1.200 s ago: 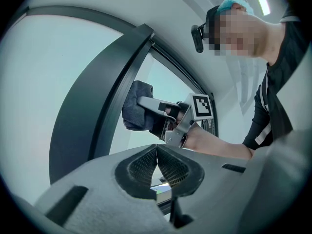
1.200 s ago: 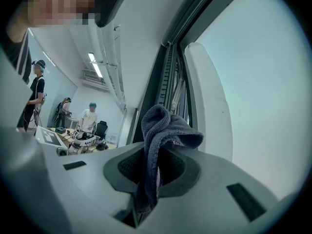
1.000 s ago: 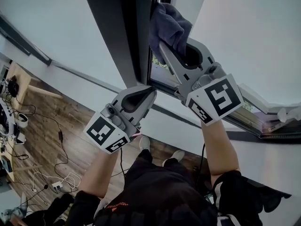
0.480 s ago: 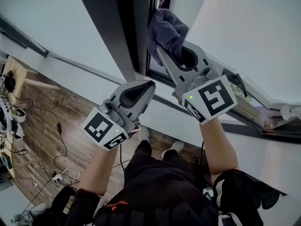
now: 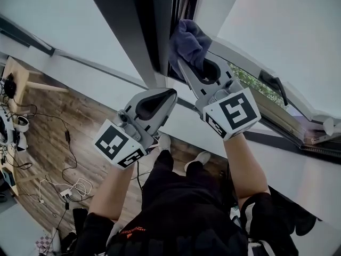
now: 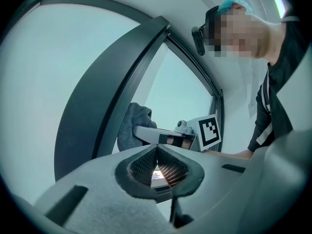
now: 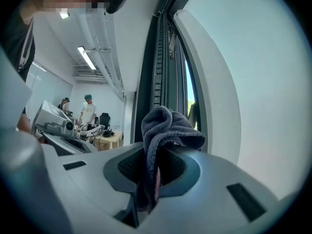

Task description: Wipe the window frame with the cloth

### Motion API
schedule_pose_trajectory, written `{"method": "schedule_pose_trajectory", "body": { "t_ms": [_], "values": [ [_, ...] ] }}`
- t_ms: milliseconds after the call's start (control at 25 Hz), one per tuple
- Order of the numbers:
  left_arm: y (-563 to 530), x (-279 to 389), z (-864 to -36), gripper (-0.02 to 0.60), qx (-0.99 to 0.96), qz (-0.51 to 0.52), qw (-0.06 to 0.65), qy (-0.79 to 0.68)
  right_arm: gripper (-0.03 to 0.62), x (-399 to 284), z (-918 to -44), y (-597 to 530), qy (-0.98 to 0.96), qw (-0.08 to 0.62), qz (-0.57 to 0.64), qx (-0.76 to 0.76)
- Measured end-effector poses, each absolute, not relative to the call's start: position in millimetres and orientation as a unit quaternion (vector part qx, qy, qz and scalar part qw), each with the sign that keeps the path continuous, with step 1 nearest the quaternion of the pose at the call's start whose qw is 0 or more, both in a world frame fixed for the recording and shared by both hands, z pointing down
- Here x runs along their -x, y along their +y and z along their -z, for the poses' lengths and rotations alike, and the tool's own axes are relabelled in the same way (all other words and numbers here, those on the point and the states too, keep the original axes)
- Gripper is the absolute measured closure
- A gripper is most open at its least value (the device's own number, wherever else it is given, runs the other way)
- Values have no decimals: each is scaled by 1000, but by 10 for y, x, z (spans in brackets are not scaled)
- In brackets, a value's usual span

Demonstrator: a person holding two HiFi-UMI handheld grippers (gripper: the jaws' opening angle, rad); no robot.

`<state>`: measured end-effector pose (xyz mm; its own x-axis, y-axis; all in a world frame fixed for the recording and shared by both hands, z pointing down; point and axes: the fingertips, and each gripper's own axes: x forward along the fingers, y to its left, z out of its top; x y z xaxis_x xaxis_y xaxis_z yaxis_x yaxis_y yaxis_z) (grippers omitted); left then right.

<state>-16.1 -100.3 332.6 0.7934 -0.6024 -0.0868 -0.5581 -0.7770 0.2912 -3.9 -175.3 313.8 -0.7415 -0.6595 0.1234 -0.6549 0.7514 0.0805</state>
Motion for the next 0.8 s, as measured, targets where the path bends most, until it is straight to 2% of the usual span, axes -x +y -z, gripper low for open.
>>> {"method": "schedule_pose_trajectory", "body": {
  "t_ms": [800],
  "values": [
    [-1003,182,-3791,560,-932,74,161,-316,545,-24,-4143,-1777,-921,119,-47,-368]
  ]
}}
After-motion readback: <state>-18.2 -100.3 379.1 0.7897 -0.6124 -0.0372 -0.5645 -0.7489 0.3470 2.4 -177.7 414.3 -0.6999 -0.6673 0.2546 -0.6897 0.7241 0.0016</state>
